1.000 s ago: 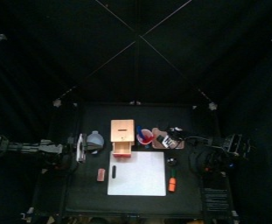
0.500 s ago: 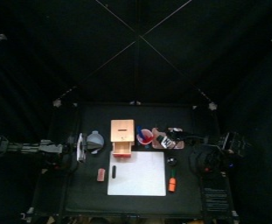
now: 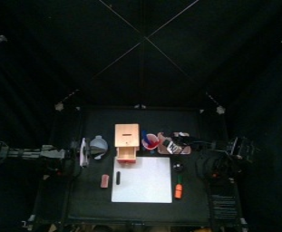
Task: Place sushi on board then cut the sushi with the knife then place the pieces on the plate
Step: Pick knife at handle with right hand
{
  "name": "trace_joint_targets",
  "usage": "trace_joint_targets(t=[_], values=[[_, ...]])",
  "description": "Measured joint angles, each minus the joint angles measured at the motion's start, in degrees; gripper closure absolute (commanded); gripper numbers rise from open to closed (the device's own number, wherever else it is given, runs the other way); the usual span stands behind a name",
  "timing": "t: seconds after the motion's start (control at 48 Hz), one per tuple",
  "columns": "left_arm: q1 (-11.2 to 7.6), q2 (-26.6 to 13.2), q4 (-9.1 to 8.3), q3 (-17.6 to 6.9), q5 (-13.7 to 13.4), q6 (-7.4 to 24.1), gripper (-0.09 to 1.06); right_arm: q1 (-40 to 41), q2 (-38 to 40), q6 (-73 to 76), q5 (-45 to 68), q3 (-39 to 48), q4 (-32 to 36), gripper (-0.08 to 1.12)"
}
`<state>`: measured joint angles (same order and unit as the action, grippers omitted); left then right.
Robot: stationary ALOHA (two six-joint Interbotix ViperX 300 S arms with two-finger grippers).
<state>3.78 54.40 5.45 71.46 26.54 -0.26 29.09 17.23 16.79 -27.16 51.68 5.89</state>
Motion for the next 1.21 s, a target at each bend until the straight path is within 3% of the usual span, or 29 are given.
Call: trace_joint_targets(t=[0.146, 0.312, 0.5, 0.771, 1.042, 1.208], values=[[0.0, 0.1, 0.0, 0.0, 0.0, -0.1, 0.88, -3.8, 13.8, 0.2, -3.3, 3.5, -2.5, 0.39], [0.18, 0.0, 0.0, 0.2, 0.0, -0.1, 0.88, -17.1, 19.5, 0.1, 0.6, 5.5, -4.7, 0.39], [0.26, 0.0, -0.09, 0.2, 0.0, 0.0, 0.88, -31.3, 8.3, -0.1, 12.7, 2.0, -4.5, 0.39], [0.35, 0.0, -0.09, 0.6, 0.1, -0.1, 0.88, -33.9, -16.4, 0.2, 8.1, -14.6, -4.7, 0.36], [0.44, 0.0, 0.0, 2.3, 0.1, 0.0, 0.88, -34.1, -23.6, 0.2, 5.5, -21.8, -5.5, 0.2], [0.44, 0.1, 0.0, 2.5, 0.0, 0.0, 0.88, -33.7, -24.5, 0.3, 4.1, -23.0, -6.7, 0.19]])
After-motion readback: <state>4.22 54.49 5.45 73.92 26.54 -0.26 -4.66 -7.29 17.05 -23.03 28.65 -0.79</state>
